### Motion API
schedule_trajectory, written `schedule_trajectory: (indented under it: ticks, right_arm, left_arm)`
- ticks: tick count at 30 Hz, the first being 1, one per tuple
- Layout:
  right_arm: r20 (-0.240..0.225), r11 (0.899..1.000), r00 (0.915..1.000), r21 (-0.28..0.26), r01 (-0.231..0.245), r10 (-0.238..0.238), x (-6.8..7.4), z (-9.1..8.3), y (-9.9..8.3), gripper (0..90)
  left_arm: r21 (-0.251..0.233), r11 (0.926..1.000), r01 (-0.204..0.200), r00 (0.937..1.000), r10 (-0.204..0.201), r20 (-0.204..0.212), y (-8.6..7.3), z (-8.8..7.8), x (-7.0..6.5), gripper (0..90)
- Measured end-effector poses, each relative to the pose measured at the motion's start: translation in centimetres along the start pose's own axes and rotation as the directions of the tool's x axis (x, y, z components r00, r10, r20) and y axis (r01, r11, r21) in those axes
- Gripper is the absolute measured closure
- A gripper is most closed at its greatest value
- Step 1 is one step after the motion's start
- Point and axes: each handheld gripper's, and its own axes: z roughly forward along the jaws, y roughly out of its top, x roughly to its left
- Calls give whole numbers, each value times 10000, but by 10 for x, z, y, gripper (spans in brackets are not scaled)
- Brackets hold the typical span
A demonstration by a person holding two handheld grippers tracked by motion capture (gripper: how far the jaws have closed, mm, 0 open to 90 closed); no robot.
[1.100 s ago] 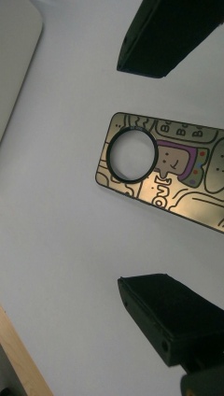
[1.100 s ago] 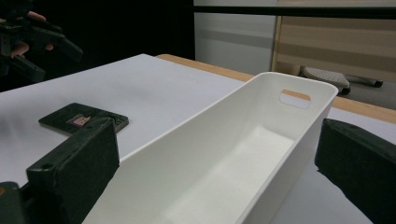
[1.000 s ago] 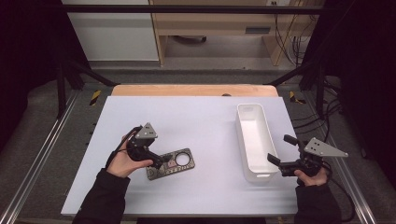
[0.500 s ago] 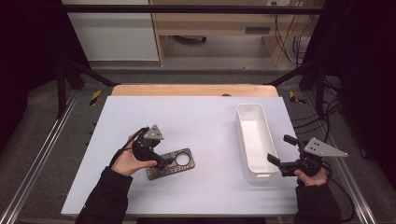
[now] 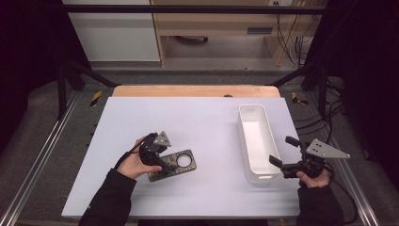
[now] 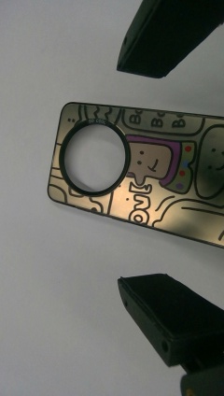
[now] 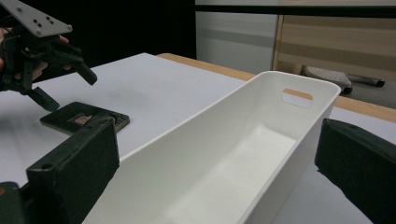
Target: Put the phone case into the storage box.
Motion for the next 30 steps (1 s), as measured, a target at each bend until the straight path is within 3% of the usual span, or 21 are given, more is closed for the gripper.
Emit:
schedule_trajectory:
  ticks: [22,30]
  right_arm:
    - [-4,10000,10000,-7,-13,13,0,0,0,4]
    - [3,10000,10000,6,4,-4,-1,0,0,4]
  left_arm:
    - [1288,9912,-304,9990,259,368,-5,27,-2,4]
    - [1446,9886,-420,9979,345,541,-5,33,-2,28]
